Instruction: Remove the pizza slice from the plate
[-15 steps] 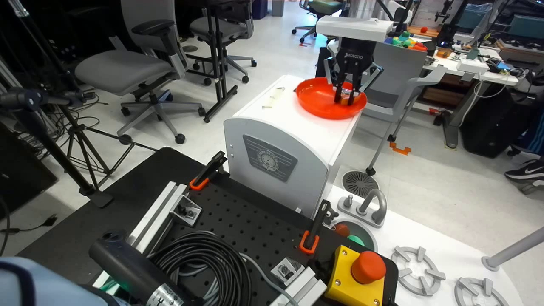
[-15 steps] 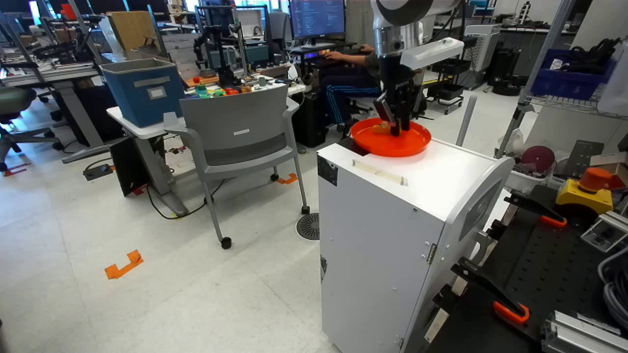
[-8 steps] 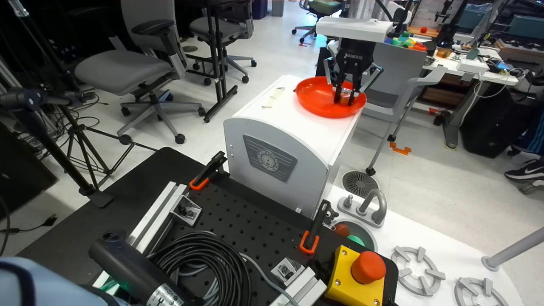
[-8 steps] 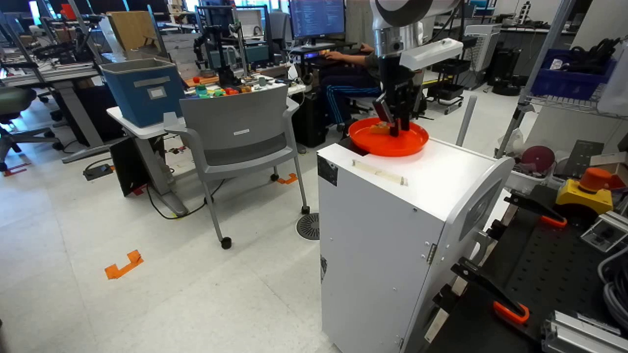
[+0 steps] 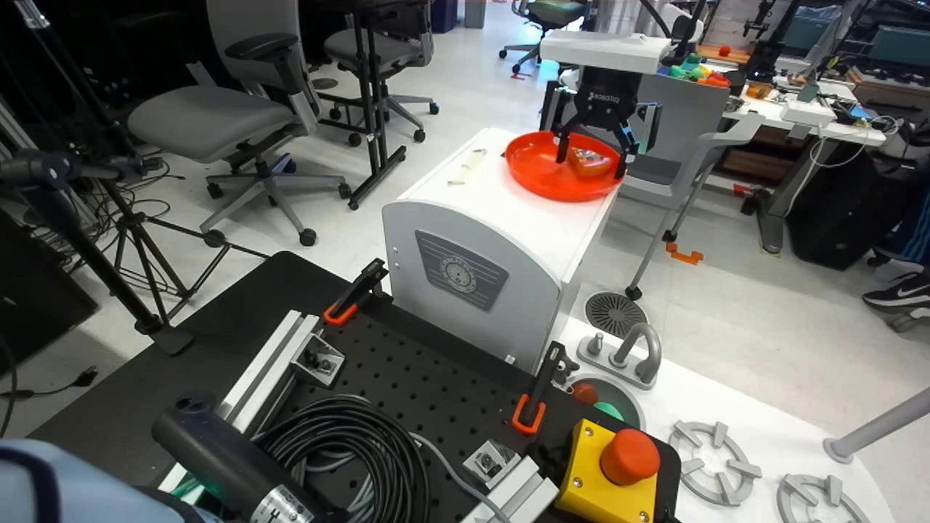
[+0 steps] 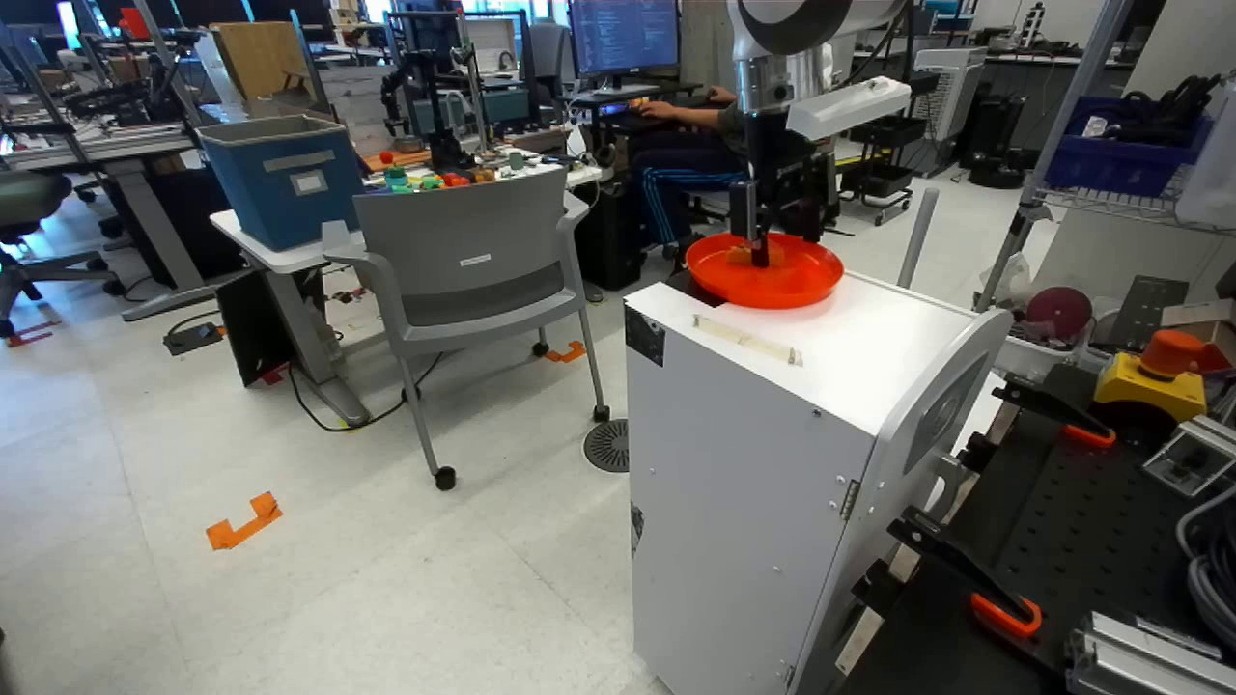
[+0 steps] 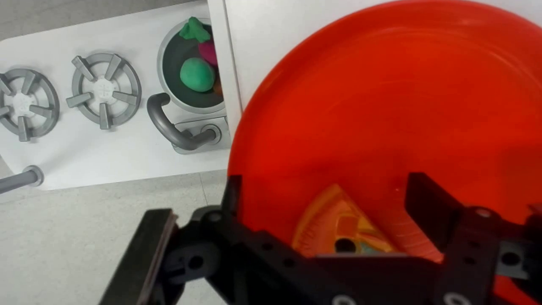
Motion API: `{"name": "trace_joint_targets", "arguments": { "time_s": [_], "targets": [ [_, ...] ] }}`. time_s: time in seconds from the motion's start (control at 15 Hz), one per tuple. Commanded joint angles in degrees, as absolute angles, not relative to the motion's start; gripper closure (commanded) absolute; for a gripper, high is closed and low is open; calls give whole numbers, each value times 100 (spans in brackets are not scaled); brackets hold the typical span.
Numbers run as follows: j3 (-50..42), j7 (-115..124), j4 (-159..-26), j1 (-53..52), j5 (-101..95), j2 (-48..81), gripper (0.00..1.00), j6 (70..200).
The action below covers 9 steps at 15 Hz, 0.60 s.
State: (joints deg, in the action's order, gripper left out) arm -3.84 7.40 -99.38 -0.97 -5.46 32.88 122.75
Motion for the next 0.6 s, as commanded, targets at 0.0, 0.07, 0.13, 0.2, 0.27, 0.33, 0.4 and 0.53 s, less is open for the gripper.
{"name": "trace_joint_targets", "arguments": {
  "time_s": [0.0,0.07,0.13,0.2,0.27,0.33,0.4,0.53],
  "targets": [
    [-412,836,-9773,-132,-616,3361,0,12176],
    [-405,846,-9767,-128,-591,3358,0,12171],
    [-399,852,-9761,-126,-575,3350,0,12164],
    [-391,864,-9748,-120,-547,3344,0,12159],
    [-364,870,-9722,-96,-469,3340,0,12167],
    [-329,903,-9684,-64,-345,3343,0,12176],
    [-326,997,-9631,-63,-264,3359,0,12176],
    [-311,1196,-9527,-52,-43,3396,0,12172]
  ]
}}
